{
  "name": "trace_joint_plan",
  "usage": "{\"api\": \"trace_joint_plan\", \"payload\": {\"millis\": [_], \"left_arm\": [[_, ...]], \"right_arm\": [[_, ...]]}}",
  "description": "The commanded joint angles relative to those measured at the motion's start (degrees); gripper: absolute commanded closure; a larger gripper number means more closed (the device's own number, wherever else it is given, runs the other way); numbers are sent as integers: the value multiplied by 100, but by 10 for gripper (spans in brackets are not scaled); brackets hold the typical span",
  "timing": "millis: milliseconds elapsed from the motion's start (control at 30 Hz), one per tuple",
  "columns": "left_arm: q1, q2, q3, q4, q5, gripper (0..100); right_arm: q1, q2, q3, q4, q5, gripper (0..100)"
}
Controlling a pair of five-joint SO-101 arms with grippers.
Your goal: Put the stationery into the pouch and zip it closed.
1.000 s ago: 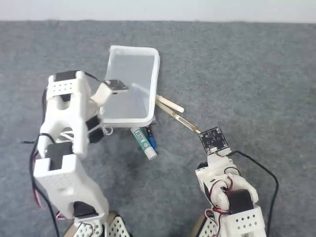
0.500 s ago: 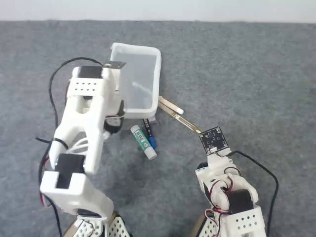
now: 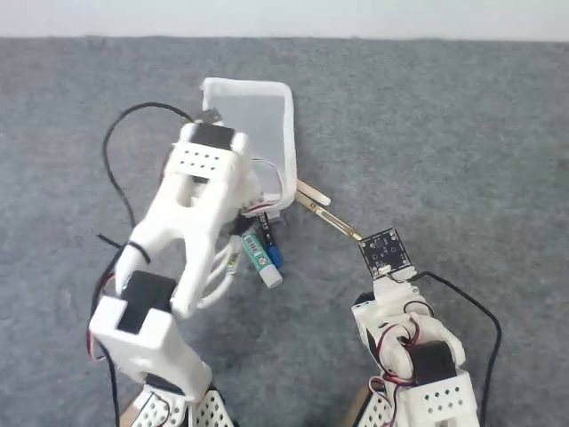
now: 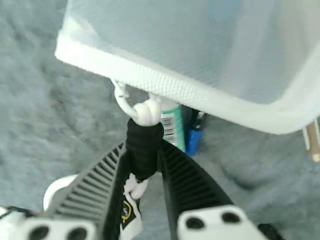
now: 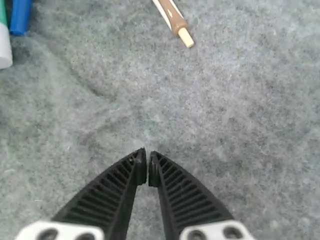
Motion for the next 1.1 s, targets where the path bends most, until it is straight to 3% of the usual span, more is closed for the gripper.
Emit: {"api": "trace_joint_plan", "payload": {"millis": [0,100,267,367,467,633,933,1067], "left_arm": [[149,70,-259,-360,457,987],[264,211,-268,-413,607,947],[334,220,-497,-105,615,720],[316,220,-936,404,598,656],[325,220,-1429,932,580,670],[167,211,-1648,949,281,739],[62,211,-1798,941,-26,991],[-273,202,-2026,941,-35,989]], "right_arm": [[66,-57,123,48,-35,989],[66,-57,123,48,-35,989],[66,-57,123,57,-35,989],[66,-57,123,57,-35,989],[75,-57,123,57,-35,989],[75,-57,123,57,-35,989],[84,-57,123,57,-35,989],[84,-57,79,66,-35,989]]}}
